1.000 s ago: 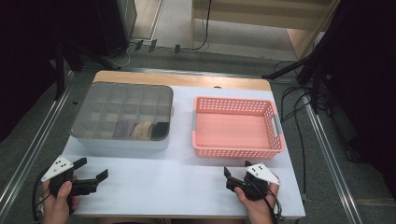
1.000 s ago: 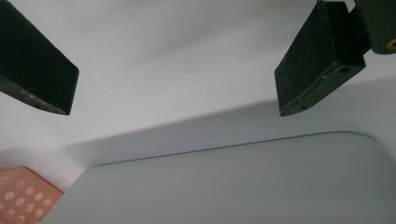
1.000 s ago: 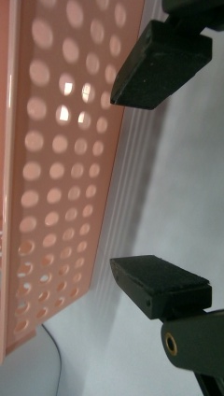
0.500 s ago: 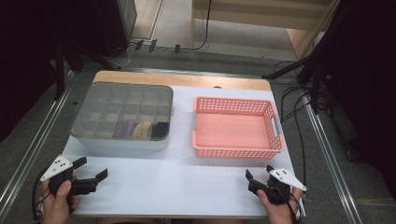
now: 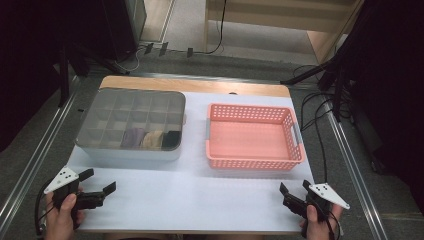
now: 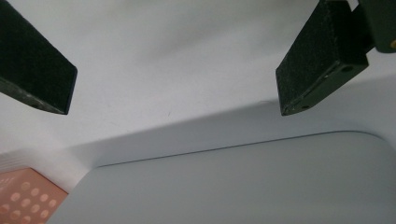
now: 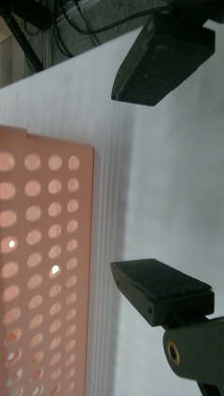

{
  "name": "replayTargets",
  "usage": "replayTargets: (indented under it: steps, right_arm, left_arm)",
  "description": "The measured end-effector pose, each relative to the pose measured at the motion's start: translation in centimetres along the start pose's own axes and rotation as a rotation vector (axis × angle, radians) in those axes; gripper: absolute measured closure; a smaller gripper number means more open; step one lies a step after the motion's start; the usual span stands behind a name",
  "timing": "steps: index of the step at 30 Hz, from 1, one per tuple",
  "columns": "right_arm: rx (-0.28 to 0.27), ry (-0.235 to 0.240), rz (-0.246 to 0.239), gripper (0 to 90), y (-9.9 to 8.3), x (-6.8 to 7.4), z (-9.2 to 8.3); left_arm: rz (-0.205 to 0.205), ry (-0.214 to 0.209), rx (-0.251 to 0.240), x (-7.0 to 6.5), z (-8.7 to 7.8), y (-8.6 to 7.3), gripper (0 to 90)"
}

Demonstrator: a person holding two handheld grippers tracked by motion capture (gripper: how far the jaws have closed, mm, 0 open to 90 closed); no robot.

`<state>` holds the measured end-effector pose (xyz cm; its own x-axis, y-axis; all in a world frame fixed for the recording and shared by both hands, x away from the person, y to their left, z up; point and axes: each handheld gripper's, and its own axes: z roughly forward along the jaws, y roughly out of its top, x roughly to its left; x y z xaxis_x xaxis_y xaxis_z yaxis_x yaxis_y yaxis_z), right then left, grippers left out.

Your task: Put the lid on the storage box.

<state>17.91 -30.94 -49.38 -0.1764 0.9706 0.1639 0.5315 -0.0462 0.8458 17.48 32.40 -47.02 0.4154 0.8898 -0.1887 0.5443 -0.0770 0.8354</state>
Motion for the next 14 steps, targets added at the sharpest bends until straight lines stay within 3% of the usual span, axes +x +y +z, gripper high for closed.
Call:
replayTargets:
  steps: [14]
  right_arm:
    - [0.009, -0.022, 0.014, 15.7, -0.30, -0.47, 0.05]
  left_arm:
    - [-0.001, -0.003, 0.011, -0.03, 0.10, 0.04, 0.0]
